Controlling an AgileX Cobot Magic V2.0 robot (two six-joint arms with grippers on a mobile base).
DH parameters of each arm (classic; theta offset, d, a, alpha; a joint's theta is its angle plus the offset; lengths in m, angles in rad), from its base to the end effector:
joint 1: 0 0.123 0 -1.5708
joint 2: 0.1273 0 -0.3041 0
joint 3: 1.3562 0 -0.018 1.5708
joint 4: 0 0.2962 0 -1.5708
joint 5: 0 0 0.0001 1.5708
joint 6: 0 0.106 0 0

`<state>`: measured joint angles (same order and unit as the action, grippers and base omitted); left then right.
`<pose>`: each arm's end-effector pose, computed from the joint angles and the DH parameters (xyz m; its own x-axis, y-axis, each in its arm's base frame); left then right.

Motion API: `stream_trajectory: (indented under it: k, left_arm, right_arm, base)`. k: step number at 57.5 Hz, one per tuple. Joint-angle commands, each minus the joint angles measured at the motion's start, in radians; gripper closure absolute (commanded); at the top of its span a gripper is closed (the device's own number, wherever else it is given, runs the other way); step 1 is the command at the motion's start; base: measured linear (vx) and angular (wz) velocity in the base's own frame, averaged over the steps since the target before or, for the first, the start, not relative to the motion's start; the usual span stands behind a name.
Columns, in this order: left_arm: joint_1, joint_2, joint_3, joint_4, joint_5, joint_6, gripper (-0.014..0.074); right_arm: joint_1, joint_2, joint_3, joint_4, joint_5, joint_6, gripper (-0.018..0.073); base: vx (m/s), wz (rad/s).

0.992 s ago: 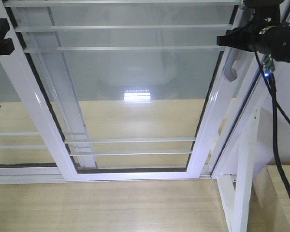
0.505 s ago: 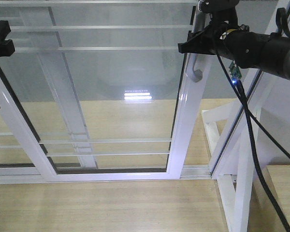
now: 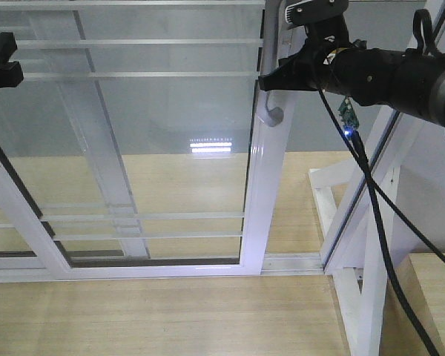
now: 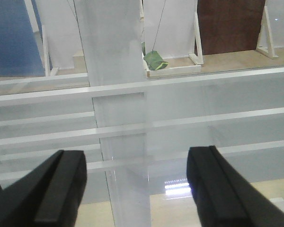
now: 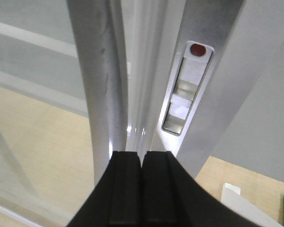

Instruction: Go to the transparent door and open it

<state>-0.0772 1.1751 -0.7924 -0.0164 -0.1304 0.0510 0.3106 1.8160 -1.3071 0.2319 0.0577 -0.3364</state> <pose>0.3116 -0.0239 0.3297 -0.1611 0.0473 -0.9858 0.0807 0.9961 0.0346 0.4589 0.1488 0.2526 -0.4022 -0.2390 -0.8838 -0.3609 0.9285 -0.0869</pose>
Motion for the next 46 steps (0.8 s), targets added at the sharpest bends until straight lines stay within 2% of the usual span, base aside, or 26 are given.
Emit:
stream_trajectory:
  k: [1,10,18,25,36,46]
  left_arm:
    - [-0.004,-0.023,-0.033,-0.001,-0.075,-0.009,0.0027]
    - [-0.028,-0.011,-0.033,0.004,-0.065,-0.007,0.0027]
    - [-0.097,0.047,-0.033,0.032,-0.081,-0.008,0.0027]
    - [-0.163,0.107,-0.034,0.032,-0.150,-0.009,0.0027]
    - [-0.283,0.187,-0.040,0.032,-0.280,-0.010,0.0027]
    - [-0.400,0.291,-0.128,0.032,-0.309,-0.063,0.0027]
  right_arm:
    - [-0.009,-0.100,-0.036,-0.005,-0.026,-0.012,0.0510]
    - [-0.010,-0.205,-0.033,-0.049,0.097,-0.053,0.0535]
    - [-0.010,-0.304,0.002,-0.054,0.151,-0.054,0.0569]
    - [-0.010,-0.424,0.154,-0.051,0.060,-0.052,0.0566]
    - [-0.010,-0.624,0.502,-0.046,-0.170,-0.017,0.0562]
    - [-0.010,-0.771,0.758,0.024,-0.334,0.007,0.0563]
  base:
    - [0.00,0.00]
    - [0.00,0.00]
    - [0.00,0.00]
    - [0.00,0.00]
    - [0.00,0.00]
    - [0.00,0.00]
